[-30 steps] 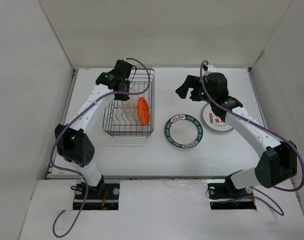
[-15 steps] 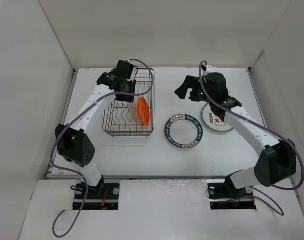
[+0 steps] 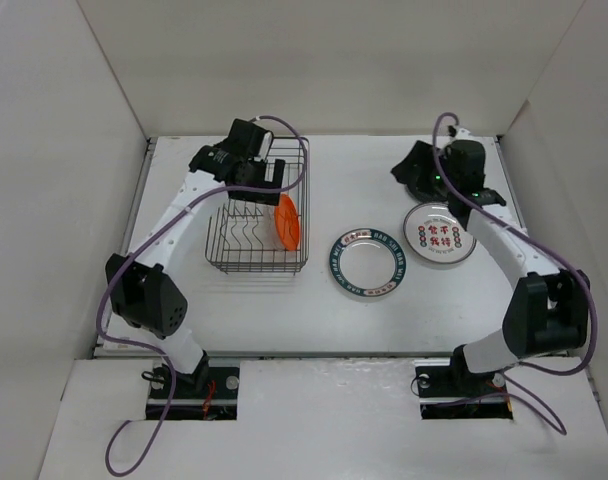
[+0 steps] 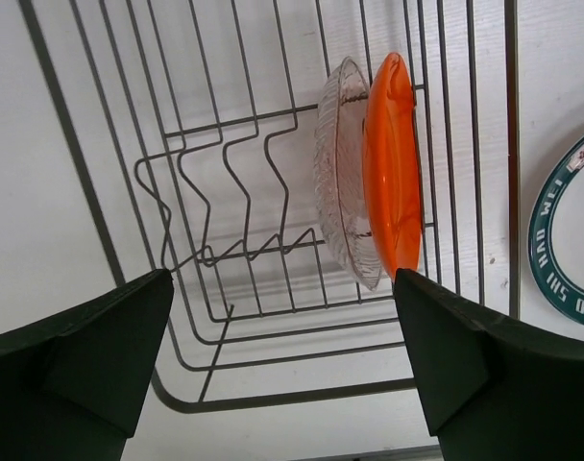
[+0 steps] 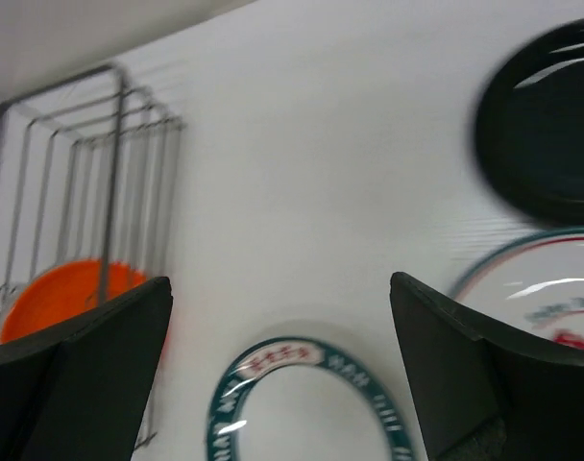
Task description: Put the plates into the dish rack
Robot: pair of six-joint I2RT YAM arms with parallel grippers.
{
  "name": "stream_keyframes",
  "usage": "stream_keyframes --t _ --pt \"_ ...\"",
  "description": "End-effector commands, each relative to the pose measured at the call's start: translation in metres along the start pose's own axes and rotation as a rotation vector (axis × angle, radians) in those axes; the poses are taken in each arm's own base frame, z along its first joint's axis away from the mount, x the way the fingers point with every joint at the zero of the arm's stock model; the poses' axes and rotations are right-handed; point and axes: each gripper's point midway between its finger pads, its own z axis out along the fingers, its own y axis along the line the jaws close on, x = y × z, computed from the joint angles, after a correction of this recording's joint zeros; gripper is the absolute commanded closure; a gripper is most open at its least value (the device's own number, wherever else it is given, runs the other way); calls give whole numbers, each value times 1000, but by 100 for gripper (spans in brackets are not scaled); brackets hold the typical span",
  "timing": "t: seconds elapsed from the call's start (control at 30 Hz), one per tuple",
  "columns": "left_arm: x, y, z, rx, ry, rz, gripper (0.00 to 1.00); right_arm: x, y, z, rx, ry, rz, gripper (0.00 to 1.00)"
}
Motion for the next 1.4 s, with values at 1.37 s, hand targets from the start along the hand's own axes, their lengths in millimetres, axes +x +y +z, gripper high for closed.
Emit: stream_keyframes --t 1.37 --pt "-50 28 -94 95 -308 63 1 -4 -290 73 321 131 353 5"
